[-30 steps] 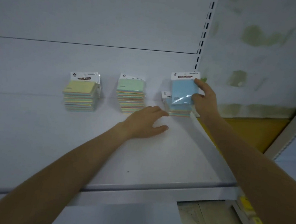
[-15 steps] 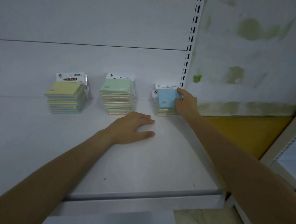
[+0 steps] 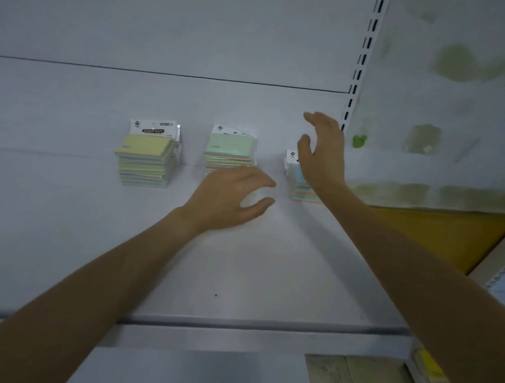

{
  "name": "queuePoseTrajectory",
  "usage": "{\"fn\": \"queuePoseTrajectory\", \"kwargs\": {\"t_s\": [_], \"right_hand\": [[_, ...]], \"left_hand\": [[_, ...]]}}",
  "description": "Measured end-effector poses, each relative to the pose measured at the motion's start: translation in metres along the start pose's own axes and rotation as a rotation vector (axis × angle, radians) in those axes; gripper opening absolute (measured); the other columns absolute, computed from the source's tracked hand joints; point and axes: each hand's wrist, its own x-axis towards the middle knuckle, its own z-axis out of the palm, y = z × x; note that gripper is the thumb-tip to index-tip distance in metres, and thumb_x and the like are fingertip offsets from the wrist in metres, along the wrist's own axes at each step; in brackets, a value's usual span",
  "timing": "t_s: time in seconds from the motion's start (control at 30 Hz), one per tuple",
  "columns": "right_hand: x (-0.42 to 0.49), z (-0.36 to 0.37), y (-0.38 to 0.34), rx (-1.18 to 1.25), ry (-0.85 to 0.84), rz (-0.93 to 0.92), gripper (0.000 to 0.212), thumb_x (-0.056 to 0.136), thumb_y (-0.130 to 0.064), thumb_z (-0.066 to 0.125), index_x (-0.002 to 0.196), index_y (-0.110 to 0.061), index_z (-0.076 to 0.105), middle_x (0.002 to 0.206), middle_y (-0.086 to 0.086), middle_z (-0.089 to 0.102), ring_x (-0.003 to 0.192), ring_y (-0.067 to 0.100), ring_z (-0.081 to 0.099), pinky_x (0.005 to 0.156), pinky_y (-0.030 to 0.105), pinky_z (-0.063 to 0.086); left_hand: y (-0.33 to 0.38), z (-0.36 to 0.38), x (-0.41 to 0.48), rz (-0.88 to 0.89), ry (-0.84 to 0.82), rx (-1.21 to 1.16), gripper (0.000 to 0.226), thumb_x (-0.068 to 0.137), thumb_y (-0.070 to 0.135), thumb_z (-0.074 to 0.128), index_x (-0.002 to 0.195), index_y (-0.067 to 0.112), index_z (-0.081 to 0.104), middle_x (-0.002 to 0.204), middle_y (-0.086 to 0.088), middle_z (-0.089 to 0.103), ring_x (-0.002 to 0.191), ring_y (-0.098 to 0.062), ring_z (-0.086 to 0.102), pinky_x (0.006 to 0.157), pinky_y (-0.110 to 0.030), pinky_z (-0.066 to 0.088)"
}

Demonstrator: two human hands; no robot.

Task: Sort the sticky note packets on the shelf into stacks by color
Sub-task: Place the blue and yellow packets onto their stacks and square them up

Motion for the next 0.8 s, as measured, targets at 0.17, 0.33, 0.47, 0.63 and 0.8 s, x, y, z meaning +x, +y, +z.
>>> {"fn": "queuePoseTrajectory", "kwargs": {"t_s": [0.17,0.33,0.47,0.63,0.8], "right_hand": [[-0.006,0.048,-0.074,0.148,-0.017,-0.190,0.044,0.084,-0.009,0.040,0.126,-0.006,0.051,0.129,0.019,0.049,0.119,0.032,0.047,0.102,0.037,0.040],[-0.027,0.112,-0.122,0.188,-0.156,-0.189,0.044,0.083,-0.008,0.042,0.126,-0.004,0.051,0.127,0.018,0.050,0.115,0.031,0.050,0.102,0.038,0.039],[-0.037,0.152,-0.140,0.166,-0.248,-0.026,0.047,0.087,-0.011,0.050,0.133,-0.010,0.044,0.133,0.014,0.047,0.121,0.028,0.047,0.107,0.039,0.036],[-0.048,0.179,-0.148,0.227,-0.269,0.239,0.042,0.085,-0.014,0.055,0.125,0.000,0.051,0.127,0.018,0.057,0.121,0.031,0.050,0.102,0.037,0.040],[-0.054,0.189,-0.138,0.240,-0.286,0.278,0.047,0.092,-0.013,0.050,0.138,-0.007,0.037,0.128,0.016,0.055,0.115,0.028,0.054,0.091,0.023,0.036]], "left_hand": [[-0.059,-0.058,-0.019,-0.114,0.160,0.109,0.023,0.086,0.023,0.051,0.092,0.007,0.067,0.090,-0.009,0.071,0.088,-0.014,0.053,0.076,-0.025,0.043],[-0.115,-0.090,-0.064,-0.546,0.162,-0.014,0.044,0.083,0.034,0.036,0.113,0.008,0.056,0.116,-0.013,0.057,0.108,-0.026,0.052,0.085,-0.031,0.041],[-0.153,-0.089,-0.076,-0.806,0.076,-0.136,0.041,0.091,0.020,0.044,0.129,0.004,0.044,0.131,-0.020,0.047,0.121,-0.032,0.046,0.101,-0.036,0.037],[-0.162,-0.078,-0.077,-1.028,0.117,-0.535,0.033,0.094,0.018,0.046,0.123,0.005,0.047,0.125,-0.014,0.058,0.099,-0.019,0.055,0.074,-0.010,0.043],[-0.167,-0.073,-0.083,-1.006,0.204,-0.642,0.027,0.093,0.022,0.050,0.114,0.007,0.055,0.117,-0.013,0.061,0.092,-0.015,0.055,0.084,-0.028,0.050]]}}
